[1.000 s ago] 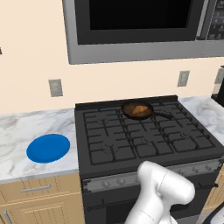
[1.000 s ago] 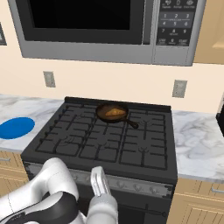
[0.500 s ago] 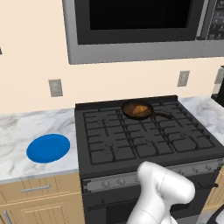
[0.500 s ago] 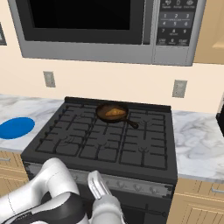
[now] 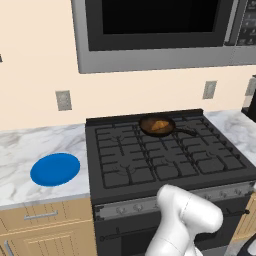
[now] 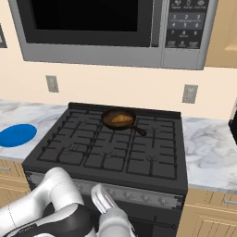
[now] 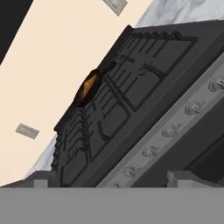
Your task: Pick the croissant and place it on the pan. Then turn on the stove to warm the croissant.
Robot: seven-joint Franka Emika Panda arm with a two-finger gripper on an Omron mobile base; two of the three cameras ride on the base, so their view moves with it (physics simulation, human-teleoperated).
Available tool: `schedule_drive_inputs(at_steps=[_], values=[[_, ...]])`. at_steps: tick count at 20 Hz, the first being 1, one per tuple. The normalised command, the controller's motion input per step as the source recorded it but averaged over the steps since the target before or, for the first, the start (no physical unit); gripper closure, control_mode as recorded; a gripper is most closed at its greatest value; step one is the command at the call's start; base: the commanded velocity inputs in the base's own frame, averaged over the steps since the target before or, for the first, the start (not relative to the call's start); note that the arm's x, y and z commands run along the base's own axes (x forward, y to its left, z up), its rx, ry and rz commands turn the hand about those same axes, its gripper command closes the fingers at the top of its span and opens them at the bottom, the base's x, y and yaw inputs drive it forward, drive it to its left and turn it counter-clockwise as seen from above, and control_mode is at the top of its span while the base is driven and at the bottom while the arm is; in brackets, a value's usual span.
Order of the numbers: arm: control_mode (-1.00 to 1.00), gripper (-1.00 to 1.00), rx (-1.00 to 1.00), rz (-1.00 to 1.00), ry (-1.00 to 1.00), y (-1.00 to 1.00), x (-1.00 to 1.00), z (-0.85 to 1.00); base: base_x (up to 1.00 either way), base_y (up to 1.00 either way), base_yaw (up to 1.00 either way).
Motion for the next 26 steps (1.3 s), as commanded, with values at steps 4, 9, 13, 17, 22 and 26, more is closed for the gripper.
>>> schedule_drive_inputs(at_steps=[4,9,13,17,22,26], values=[[-1.0,-1.0,-0.06,0.0,0.0,0.17,0.0,-0.12,0.0,0.0,0.0],[-1.0,-1.0,-0.09,0.0,0.01,0.25,0.0,-0.22,0.0,0.0,0.0],[-1.0,-1.0,-0.12,0.0,0.0,0.18,0.0,-0.18,0.0,0.0,0.0],[-1.0,-1.0,-0.14,0.02,0.0,0.03,0.0,-0.11,0.0,0.0,0.0],[-1.0,-1.0,-0.15,0.03,0.0,0.0,0.03,-0.04,0.0,0.0,0.0],[-1.0,-1.0,-0.13,0.03,0.0,0.0,0.03,0.0,0.0,0.0,0.0]])
